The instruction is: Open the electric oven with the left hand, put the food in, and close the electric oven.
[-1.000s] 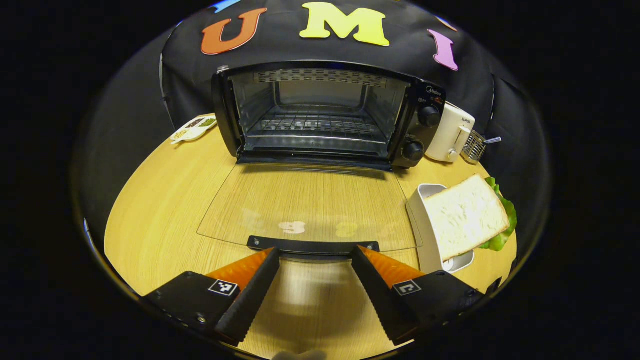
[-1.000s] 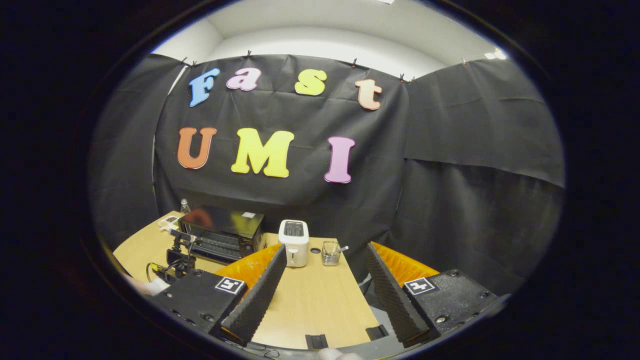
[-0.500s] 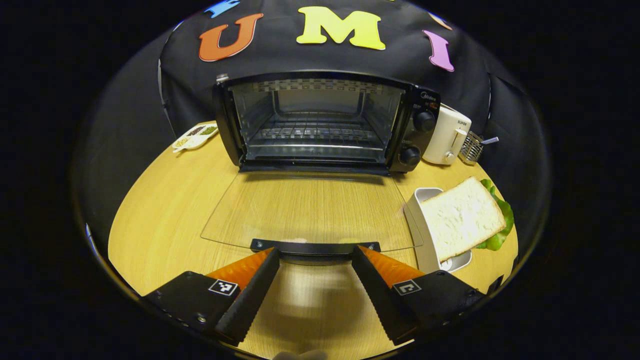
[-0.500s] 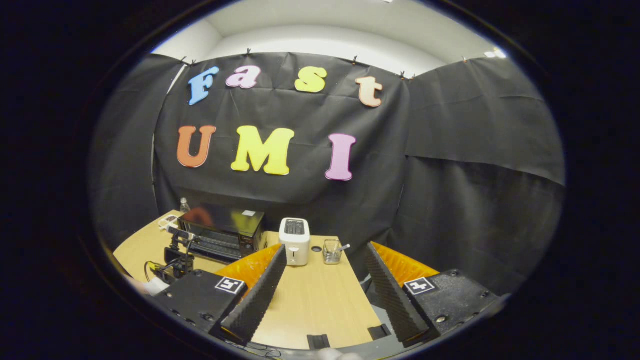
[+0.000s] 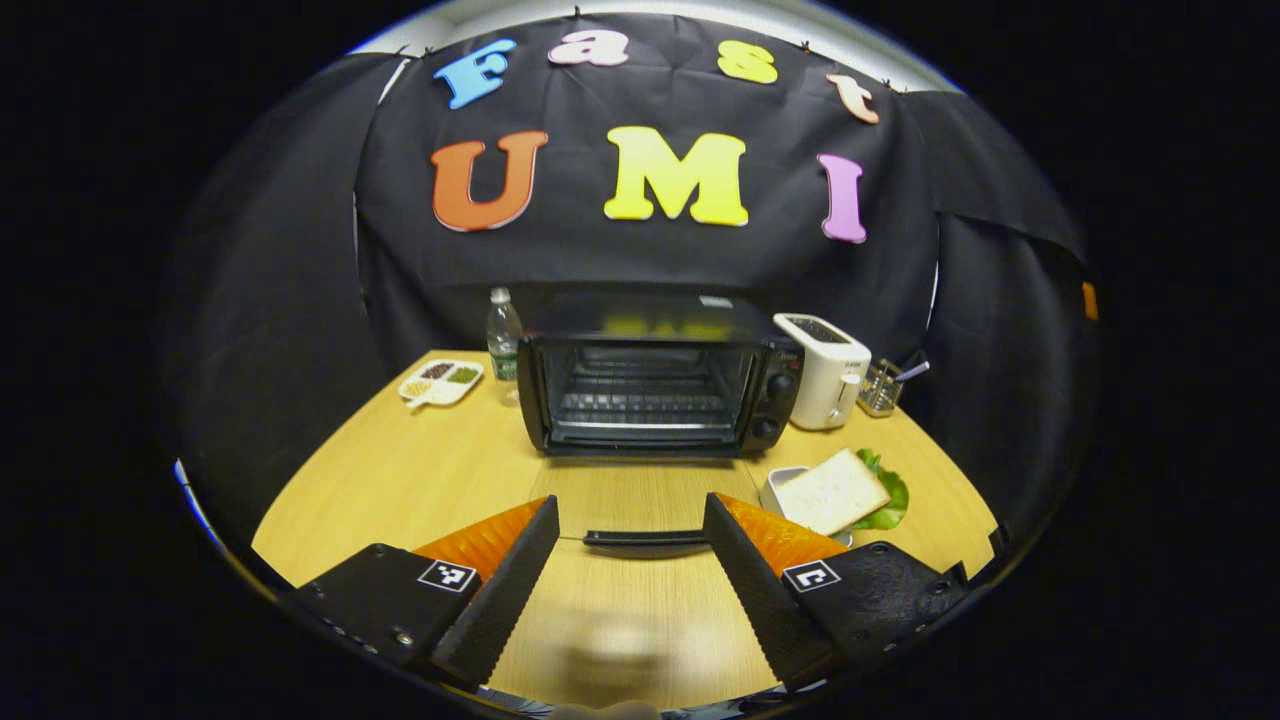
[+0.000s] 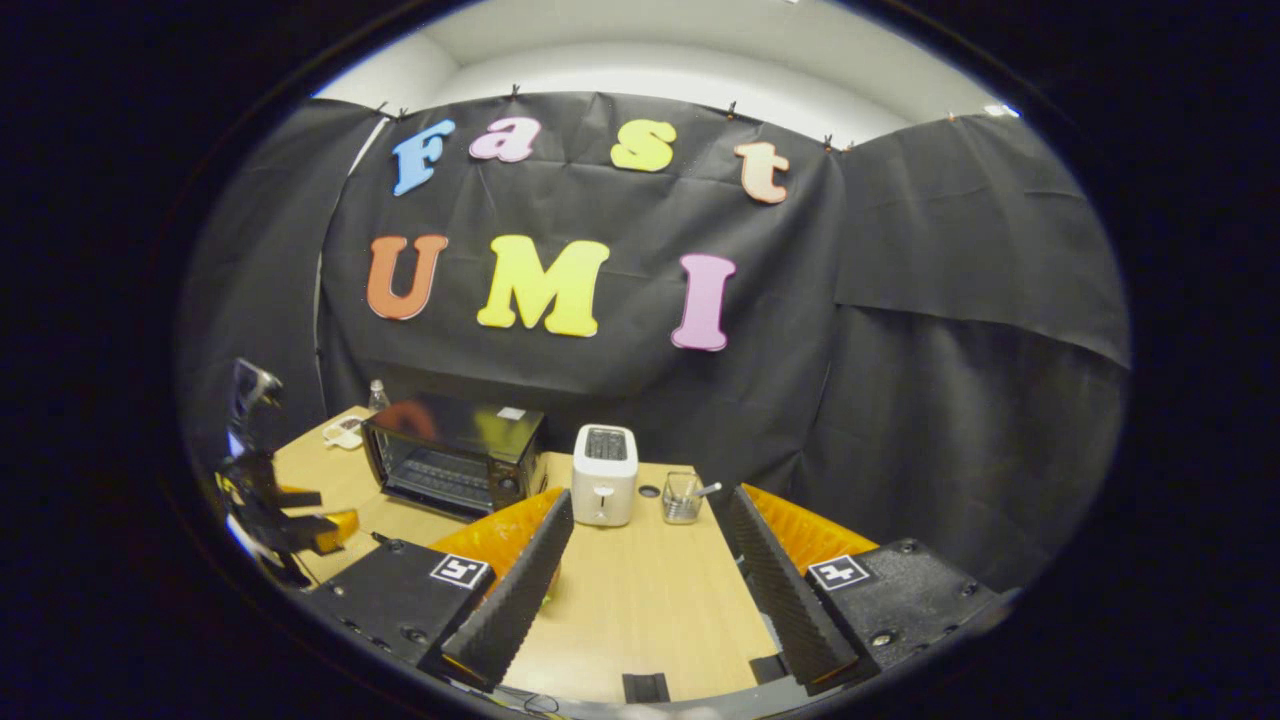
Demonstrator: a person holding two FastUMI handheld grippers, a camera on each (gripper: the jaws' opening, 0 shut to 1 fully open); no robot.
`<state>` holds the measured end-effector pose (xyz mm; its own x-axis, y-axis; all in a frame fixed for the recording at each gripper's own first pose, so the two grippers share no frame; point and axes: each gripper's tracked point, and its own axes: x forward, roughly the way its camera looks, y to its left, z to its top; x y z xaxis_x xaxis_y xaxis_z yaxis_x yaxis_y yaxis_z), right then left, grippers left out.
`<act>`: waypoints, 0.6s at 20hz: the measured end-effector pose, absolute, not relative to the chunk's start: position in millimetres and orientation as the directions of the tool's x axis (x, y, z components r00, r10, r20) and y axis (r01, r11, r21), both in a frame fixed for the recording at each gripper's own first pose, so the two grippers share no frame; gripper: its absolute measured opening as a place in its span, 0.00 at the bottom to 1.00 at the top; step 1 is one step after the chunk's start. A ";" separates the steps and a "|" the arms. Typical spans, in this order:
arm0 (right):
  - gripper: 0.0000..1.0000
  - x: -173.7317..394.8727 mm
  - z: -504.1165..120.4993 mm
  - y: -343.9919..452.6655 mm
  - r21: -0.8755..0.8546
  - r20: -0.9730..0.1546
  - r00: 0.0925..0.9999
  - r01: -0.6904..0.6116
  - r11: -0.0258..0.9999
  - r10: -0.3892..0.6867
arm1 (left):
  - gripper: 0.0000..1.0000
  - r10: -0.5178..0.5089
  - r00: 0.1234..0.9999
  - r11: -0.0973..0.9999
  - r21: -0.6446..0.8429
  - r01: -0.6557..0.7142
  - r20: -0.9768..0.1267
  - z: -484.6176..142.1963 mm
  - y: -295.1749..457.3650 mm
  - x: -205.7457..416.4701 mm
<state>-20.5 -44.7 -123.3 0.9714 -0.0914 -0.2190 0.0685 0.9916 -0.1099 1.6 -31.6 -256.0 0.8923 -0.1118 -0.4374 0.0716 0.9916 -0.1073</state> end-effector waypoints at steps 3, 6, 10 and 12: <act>1.00 -5.0 -165.8 -34.1 -0.083 -0.296 0.954 0.020 0.996 -0.044 | 0.94 -0.085 0.937 0.992 -0.115 0.048 -0.339 -195.1 -14.4 -12.0; 1.00 11.5 -215.1 -18.8 -0.050 -0.383 0.923 -0.045 0.998 0.022 | 0.94 -0.052 0.968 0.995 -0.092 0.030 -0.244 -145.9 -2.3 -24.2; 1.00 33.5 -279.6 3.8 0.043 -0.486 0.866 -0.116 0.992 0.122 | 0.94 -0.023 0.990 0.997 -0.082 0.012 -0.141 -91.0 4.5 -48.0; 1.00 48.2 -305.4 15.3 0.090 -0.521 0.837 -0.142 0.986 0.168 | 0.93 -0.019 0.993 0.996 -0.093 0.008 -0.116 -73.4 2.1 -57.9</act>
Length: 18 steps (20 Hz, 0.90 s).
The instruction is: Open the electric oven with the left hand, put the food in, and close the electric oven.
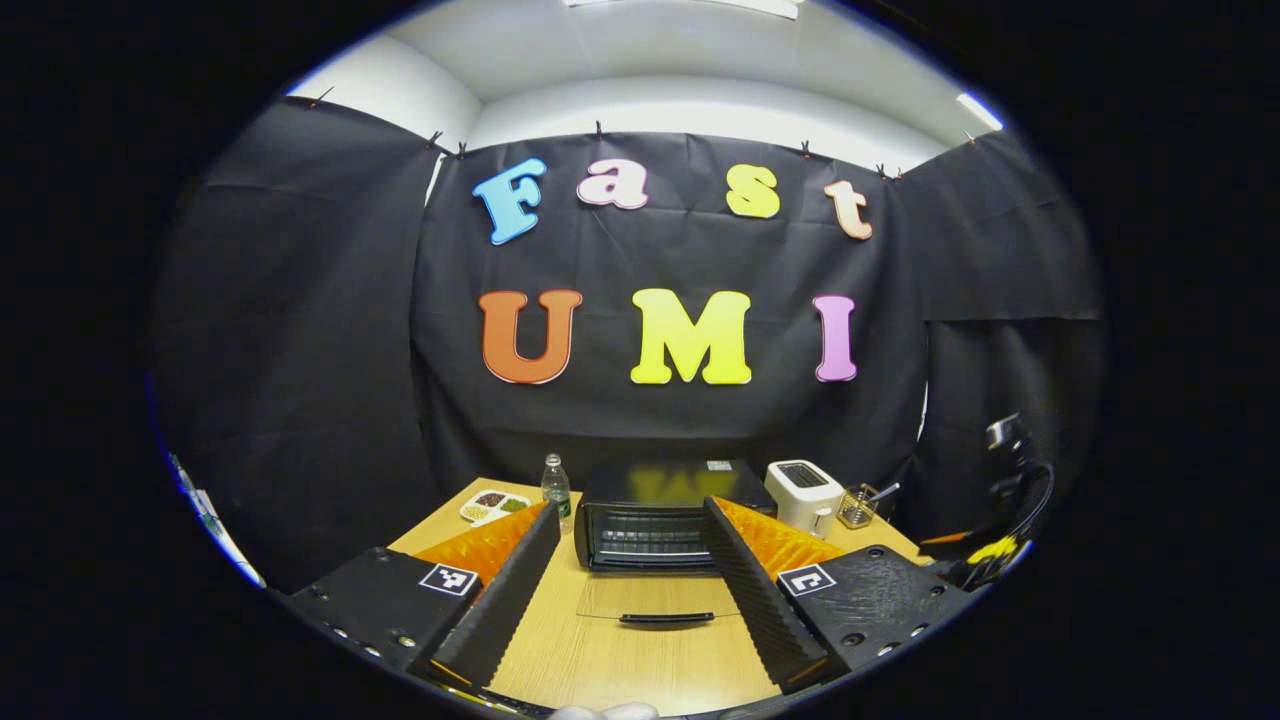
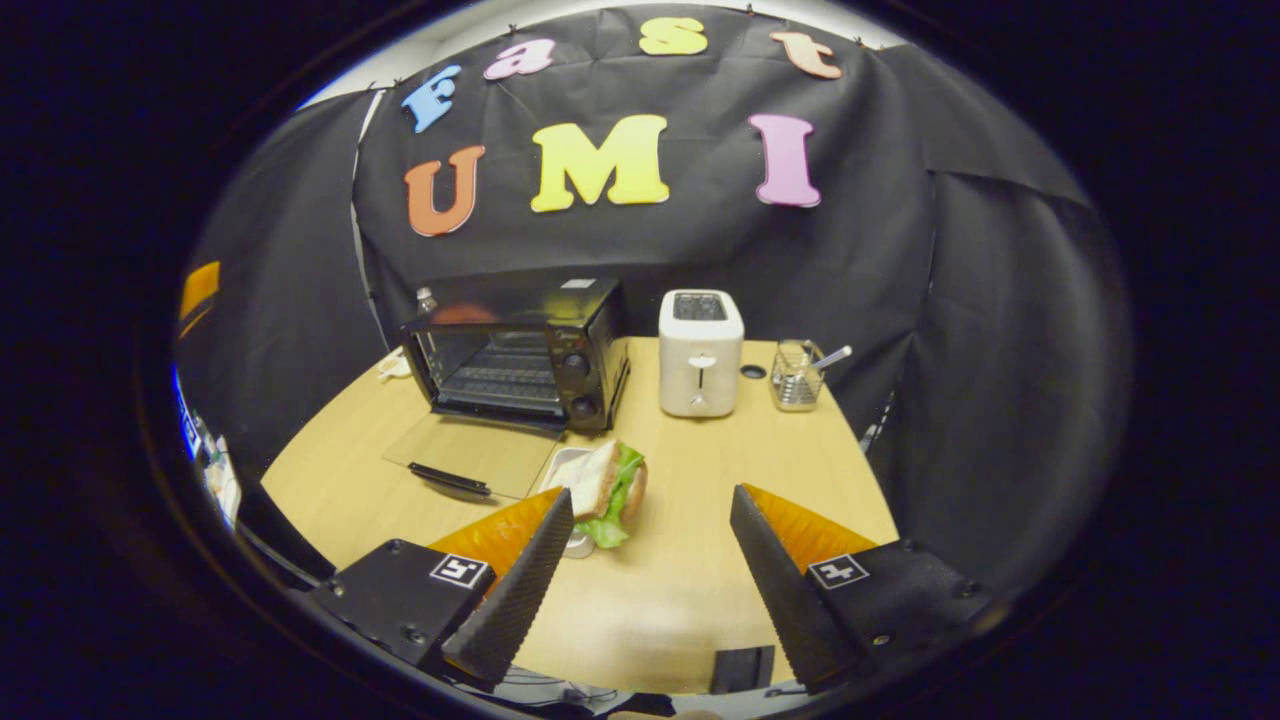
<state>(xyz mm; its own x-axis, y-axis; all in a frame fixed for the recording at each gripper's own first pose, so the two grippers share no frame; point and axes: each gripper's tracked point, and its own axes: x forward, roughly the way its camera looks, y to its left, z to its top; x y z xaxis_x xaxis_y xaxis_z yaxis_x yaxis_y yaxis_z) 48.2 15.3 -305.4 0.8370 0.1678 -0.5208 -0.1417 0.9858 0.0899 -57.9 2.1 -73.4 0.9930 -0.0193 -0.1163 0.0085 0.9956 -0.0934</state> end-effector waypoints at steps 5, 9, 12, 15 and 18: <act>0.98 81.5 -367.0 37.8 0.220 -0.607 0.749 -0.163 0.962 0.266 | 0.93 0.012 0.995 0.999 -0.044 -0.016 -0.099 -53.1 2.5 -69.8; 0.94 117.7 -382.8 51.1 0.326 -0.614 0.719 -0.147 0.934 0.328 | 0.94 0.057 0.989 0.997 -0.045 -0.063 -0.136 -56.7 6.6 -65.2; 0.94 137.8 -393.6 57.9 0.390 -0.627 0.685 -0.136 0.911 0.371 | 0.94 0.086 0.983 0.994 -0.051 -0.095 -0.160 -59.6 5.0 -58.7; 0.68 142.2 -399.6 64.0 0.477 -0.632 0.641 -0.122 0.871 0.436 | 0.94 0.124 0.977 0.991 -0.034 -0.132 -0.174 -59.3 5.5 -53.2; 0.56 143.2 -397.1 64.3 0.538 -0.619 0.630 -0.096 0.837 0.470 | 0.94 0.174 0.967 0.983 -0.023 -0.181 -0.187 -62.7 3.5 -52.3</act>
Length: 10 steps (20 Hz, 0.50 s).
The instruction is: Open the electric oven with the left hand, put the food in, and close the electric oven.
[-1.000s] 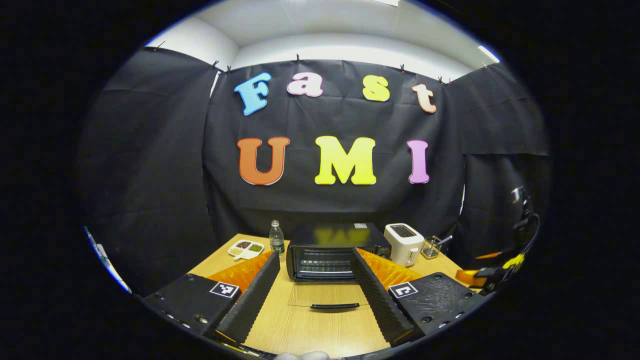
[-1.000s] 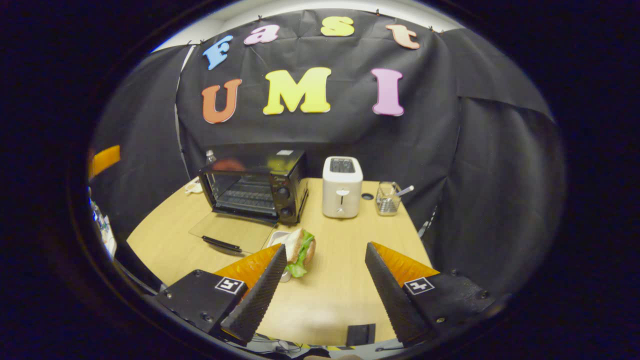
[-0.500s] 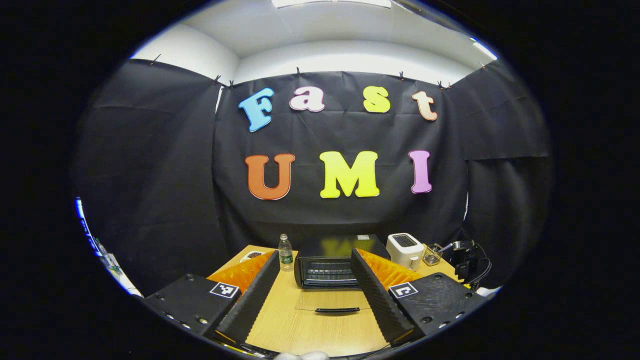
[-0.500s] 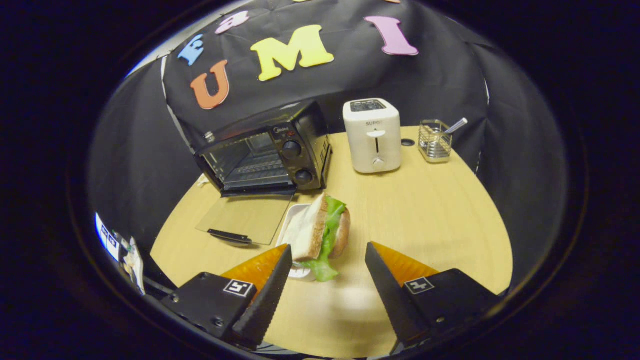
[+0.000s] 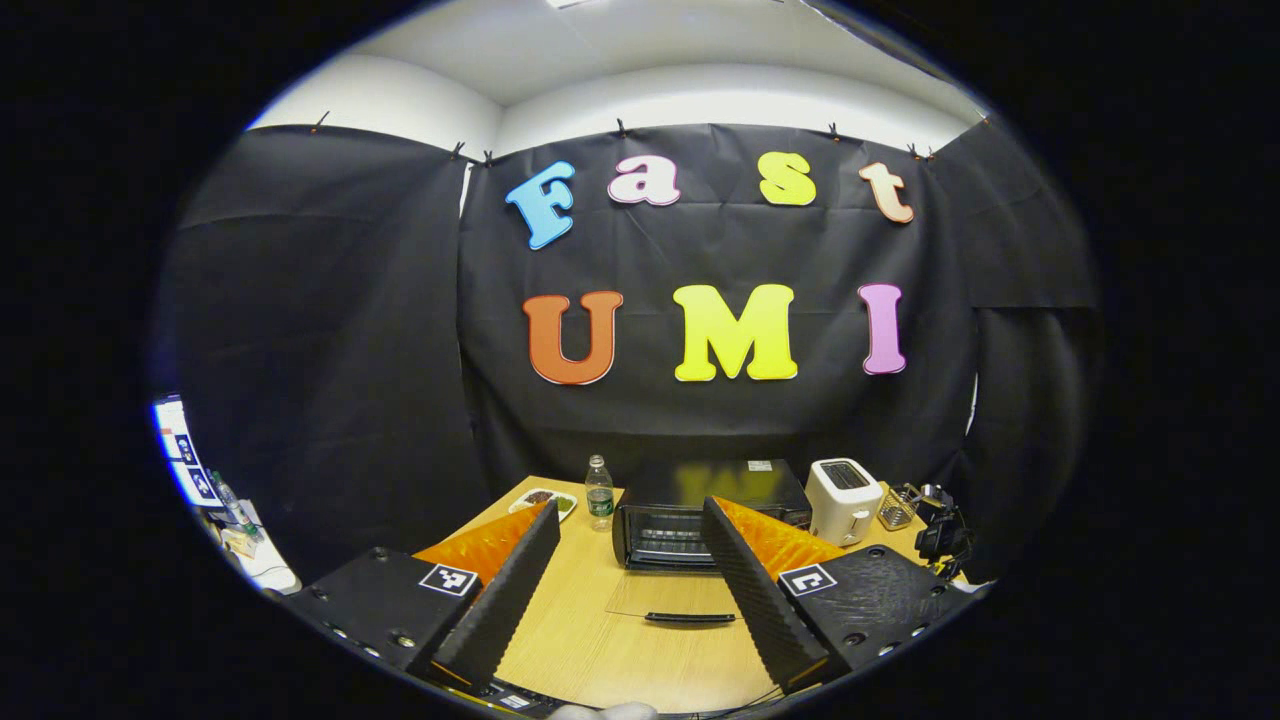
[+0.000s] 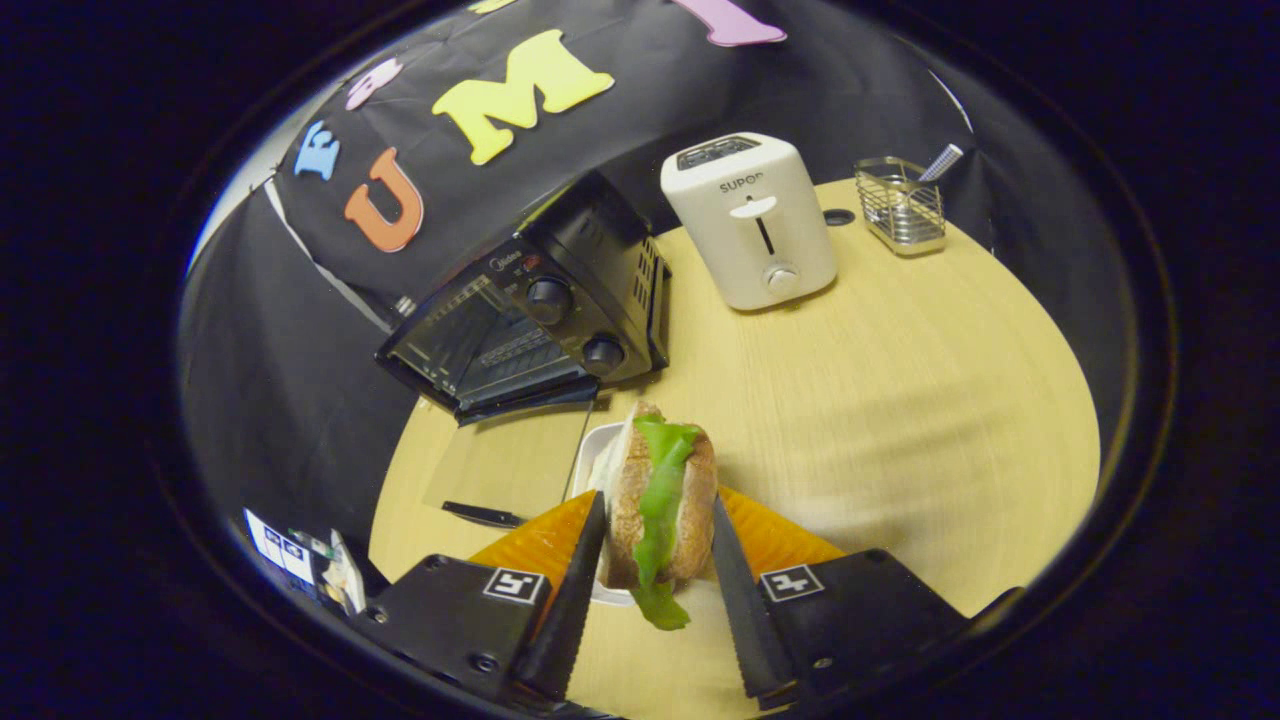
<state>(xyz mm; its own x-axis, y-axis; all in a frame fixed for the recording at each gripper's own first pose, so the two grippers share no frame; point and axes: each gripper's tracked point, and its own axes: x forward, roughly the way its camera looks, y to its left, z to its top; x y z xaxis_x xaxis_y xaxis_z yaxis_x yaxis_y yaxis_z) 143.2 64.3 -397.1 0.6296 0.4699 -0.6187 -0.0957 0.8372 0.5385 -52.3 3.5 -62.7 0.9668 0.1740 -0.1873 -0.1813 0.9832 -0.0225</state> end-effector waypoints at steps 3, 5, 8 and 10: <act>0.37 142.9 -388.3 68.1 0.569 -0.601 0.627 -0.098 0.816 0.495 | 0.84 0.224 0.952 0.973 -0.006 -0.230 -0.210 -70.0 1.5 -54.0; 0.30 138.6 -378.9 69.7 0.569 -0.599 0.628 -0.102 0.816 0.496 | 0.94 0.229 0.950 0.972 0.006 -0.233 -0.210 -69.7 0.2 -55.0; 0.39 134.1 -348.4 71.3 0.561 -0.561 0.681 -0.104 0.821 0.470 | 0.96 0.206 0.957 0.978 0.011 -0.208 -0.206 -72.4 3.9 -56.5; 0.39 130.0 -320.2 79.6 0.571 -0.512 0.729 -0.106 0.814 0.454 | 0.96 0.177 0.962 0.984 0.019 -0.177 -0.208 -75.6 7.1 -57.8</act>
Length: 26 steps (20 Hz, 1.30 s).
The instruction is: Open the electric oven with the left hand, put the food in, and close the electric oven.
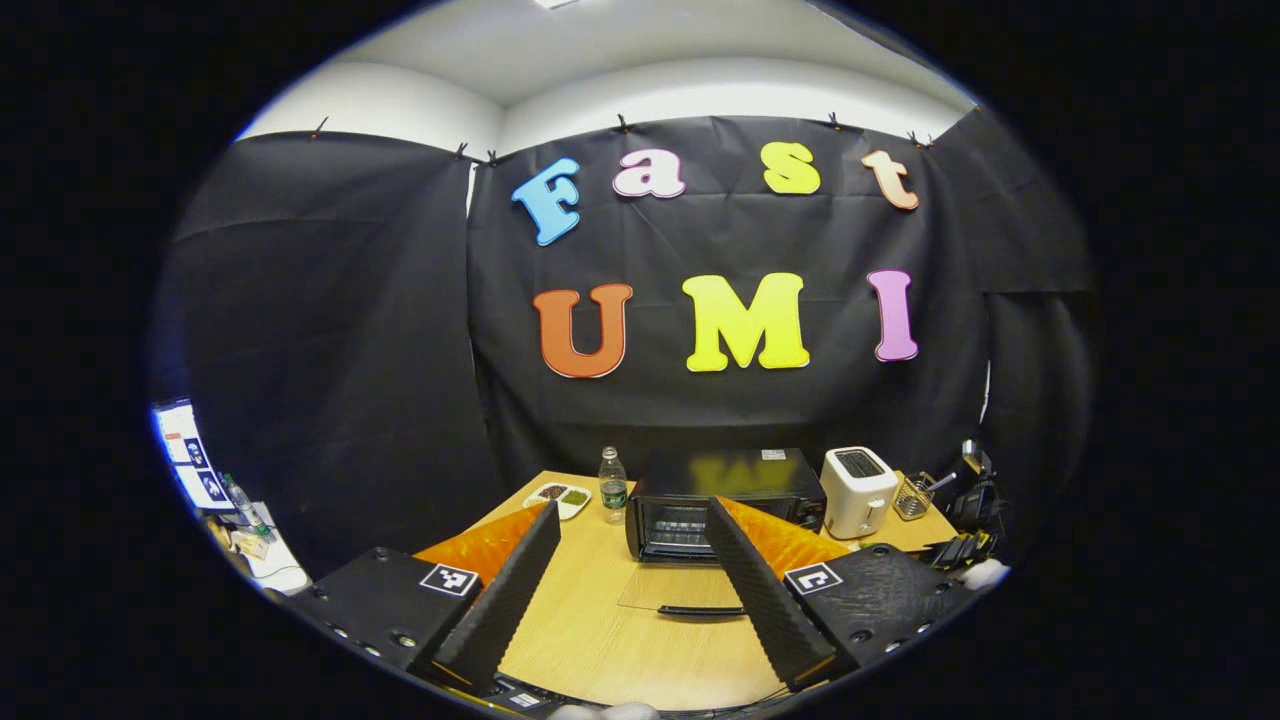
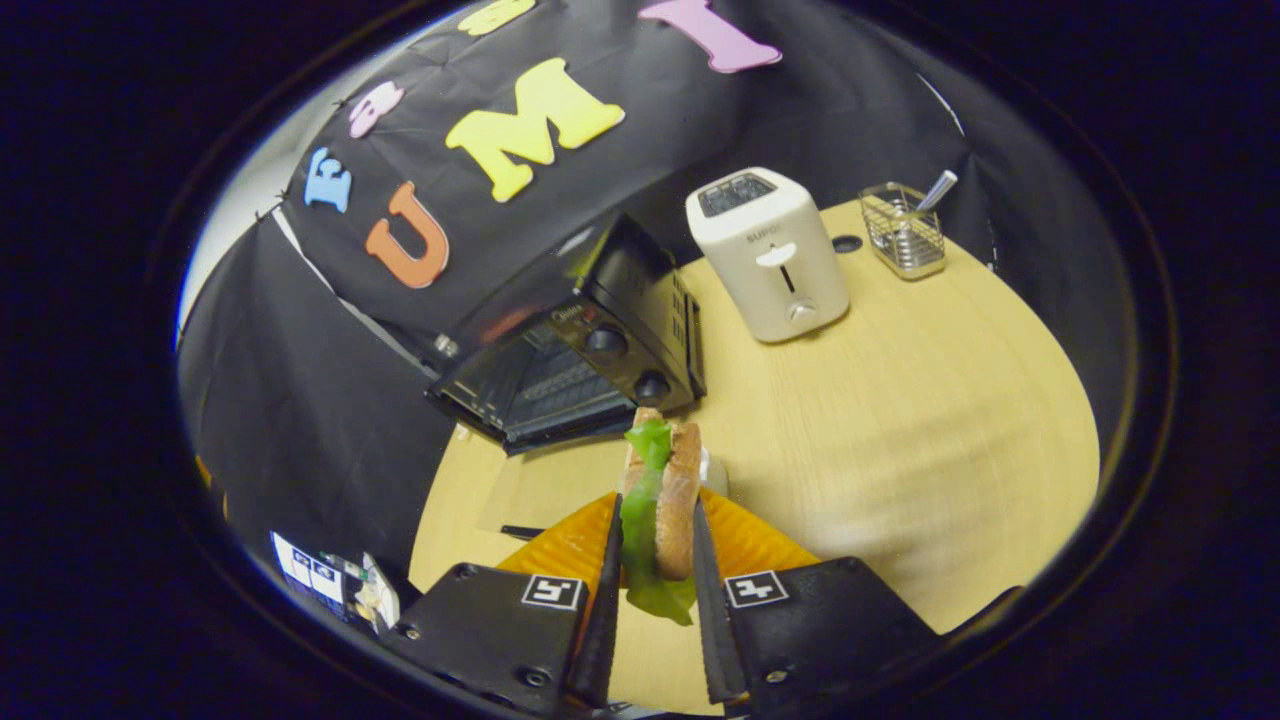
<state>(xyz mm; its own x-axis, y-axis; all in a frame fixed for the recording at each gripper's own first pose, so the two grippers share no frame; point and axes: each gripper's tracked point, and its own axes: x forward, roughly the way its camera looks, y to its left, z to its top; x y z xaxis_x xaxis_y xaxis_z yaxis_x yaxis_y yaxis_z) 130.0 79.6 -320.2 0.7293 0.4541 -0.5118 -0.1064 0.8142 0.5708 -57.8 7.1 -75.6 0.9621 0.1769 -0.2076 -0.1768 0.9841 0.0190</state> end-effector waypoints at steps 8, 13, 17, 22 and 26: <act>0.38 133.0 -285.1 184.6 0.723 -0.323 0.867 -0.032 0.690 0.379 | 0.96 0.071 0.973 0.997 0.056 -0.060 -0.218 -101.0 30.5 -65.7; 0.38 157.6 -316.4 262.6 0.840 -0.287 0.896 0.065 0.539 0.338 | 0.95 0.029 0.969 0.995 0.101 -0.004 -0.247 -121.5 52.7 -71.2; 0.38 189.2 -327.3 294.2 0.887 -0.261 0.928 0.122 0.445 0.267 | 0.96 0.021 0.959 0.991 0.130 0.016 -0.283 -138.7 72.1 -80.2; 0.38 237.2 -335.7 317.9 0.909 -0.253 0.942 0.153 0.388 0.222 | 0.96 0.042 0.948 0.990 0.141 0.004 -0.317 -154.9 99.7 -81.3; 0.38 271.4 -344.2 327.9 0.909 -0.269 0.945 0.186 0.372 0.185 | 0.96 0.059 0.941 0.989 0.145 -0.010 -0.334 -165.4 114.4 -79.2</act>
